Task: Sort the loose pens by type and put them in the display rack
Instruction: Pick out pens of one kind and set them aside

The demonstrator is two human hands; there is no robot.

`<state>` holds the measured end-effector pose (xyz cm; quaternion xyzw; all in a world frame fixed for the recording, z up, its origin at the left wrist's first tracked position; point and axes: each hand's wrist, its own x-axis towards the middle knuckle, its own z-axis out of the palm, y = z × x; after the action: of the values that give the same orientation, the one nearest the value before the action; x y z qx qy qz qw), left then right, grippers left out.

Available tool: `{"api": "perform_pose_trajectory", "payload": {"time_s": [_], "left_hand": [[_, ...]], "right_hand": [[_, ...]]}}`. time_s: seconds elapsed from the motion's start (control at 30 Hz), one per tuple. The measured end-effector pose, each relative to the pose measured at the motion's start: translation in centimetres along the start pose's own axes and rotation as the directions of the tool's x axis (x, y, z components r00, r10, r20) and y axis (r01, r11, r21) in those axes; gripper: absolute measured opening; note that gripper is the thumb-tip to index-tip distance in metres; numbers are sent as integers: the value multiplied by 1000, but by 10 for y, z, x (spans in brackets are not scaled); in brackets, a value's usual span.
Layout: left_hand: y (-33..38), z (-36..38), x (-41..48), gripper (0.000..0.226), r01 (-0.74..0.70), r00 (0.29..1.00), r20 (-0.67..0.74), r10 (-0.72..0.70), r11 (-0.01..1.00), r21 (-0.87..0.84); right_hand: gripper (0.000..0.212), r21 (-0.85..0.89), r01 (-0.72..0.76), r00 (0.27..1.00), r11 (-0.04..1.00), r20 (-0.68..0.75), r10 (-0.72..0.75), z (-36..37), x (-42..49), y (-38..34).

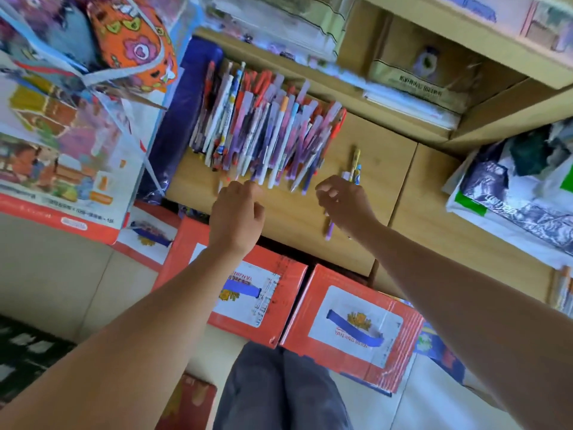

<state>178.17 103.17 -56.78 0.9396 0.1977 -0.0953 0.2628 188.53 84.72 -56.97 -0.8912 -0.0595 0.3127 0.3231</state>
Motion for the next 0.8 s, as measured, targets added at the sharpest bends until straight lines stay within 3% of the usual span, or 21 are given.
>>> {"api": "perform_pose_trajectory", "payload": {"time_s": [0.2,0.33,0.47,0.6,0.8], "left_hand": [[6,-10,20,30,31,993,-117,-22,997,74],[4,-14,35,39,98,967,-250,-50,978,186],[-9,-15,56,63,89,986,-156,-65,984,155],[-21,-17,71,70,18,999,-51,-11,992,127],[-35,-22,80,65,-65,995,-70,71,994,89]], "right_hand": [[7,42,31,999,999,-19,-30,0,32,-27],[26,65,68,995,996,-78,-63,-2,56,-46],[51,43,117,985,992,-133,-110,2,81,-64],[78,-42,58,993,997,-97,-62,8,104,-76],[77,-104,-6,994,995,-106,-5,11,114,-86]]}}
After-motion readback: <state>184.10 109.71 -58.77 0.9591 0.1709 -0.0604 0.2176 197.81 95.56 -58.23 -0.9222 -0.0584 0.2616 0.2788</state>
